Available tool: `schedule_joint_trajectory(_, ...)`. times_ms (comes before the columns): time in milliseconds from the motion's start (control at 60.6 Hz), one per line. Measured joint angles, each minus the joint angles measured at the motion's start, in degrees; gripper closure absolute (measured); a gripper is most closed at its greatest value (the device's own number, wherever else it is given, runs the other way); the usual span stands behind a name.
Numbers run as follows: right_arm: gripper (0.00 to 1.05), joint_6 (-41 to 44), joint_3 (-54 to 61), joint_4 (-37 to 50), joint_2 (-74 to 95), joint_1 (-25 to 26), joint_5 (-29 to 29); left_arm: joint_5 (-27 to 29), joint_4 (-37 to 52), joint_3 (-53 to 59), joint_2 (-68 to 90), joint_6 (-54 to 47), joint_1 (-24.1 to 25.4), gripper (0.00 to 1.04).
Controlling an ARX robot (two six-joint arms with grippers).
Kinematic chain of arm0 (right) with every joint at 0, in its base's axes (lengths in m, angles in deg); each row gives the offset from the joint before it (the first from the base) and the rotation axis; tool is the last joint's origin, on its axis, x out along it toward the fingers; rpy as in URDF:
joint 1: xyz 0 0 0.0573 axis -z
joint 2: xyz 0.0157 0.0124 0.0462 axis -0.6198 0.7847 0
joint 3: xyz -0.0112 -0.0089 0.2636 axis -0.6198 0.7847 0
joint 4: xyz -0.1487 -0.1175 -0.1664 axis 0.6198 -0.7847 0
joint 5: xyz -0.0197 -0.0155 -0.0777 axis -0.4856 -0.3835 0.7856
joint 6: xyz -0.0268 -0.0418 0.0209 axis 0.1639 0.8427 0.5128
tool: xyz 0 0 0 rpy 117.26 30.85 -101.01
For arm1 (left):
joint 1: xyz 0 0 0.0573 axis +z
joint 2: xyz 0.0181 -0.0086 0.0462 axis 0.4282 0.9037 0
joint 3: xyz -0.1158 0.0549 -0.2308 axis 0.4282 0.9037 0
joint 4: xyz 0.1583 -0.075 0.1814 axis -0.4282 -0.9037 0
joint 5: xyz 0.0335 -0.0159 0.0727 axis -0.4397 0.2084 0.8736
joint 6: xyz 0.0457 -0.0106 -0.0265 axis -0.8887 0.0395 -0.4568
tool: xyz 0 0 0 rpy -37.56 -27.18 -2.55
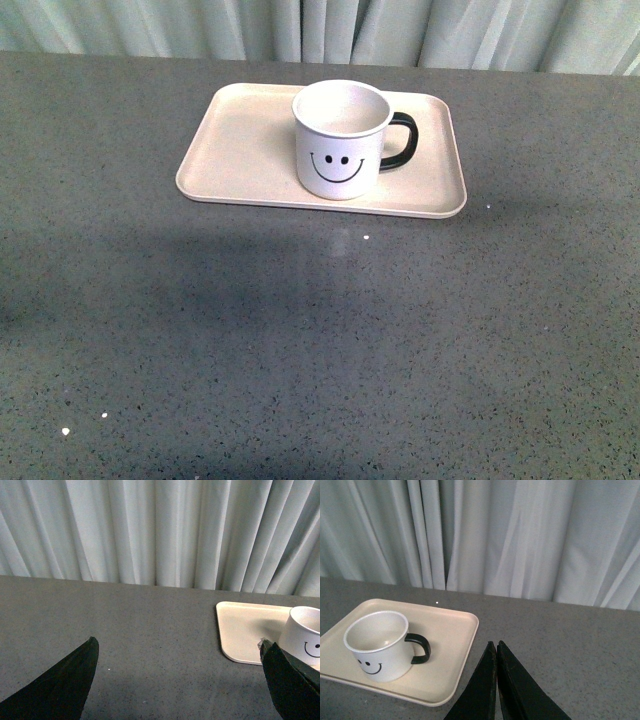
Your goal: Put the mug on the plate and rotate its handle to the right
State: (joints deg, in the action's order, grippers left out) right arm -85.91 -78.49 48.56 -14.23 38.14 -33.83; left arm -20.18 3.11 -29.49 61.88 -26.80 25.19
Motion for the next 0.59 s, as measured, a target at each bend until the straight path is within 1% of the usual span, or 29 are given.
schedule_joint_trajectory(82,1.03,0.0,2.9,2.8,-0.9,0.1,-0.2,0.0,0.0,0.0,0.0,0.0,0.0,0.09)
schedule_joint_trajectory(231,1.03,0.0,6.7,-0.1,-6.0,0.1,-0.2,0.0,0.0,0.0,0.0,0.0,0.0,0.09)
schedule_joint_trajectory(363,1.03,0.0,8.6,-4.0,-12.3,0.1,-0.2,0.0,0.0,0.0,0.0,0.0,0.0,0.09)
schedule_joint_trajectory(594,1.03,0.0,11.5,-15.0,-26.2,0.1,-0.2,0.0,0.0,0.0,0.0,0.0,0.0,0.09)
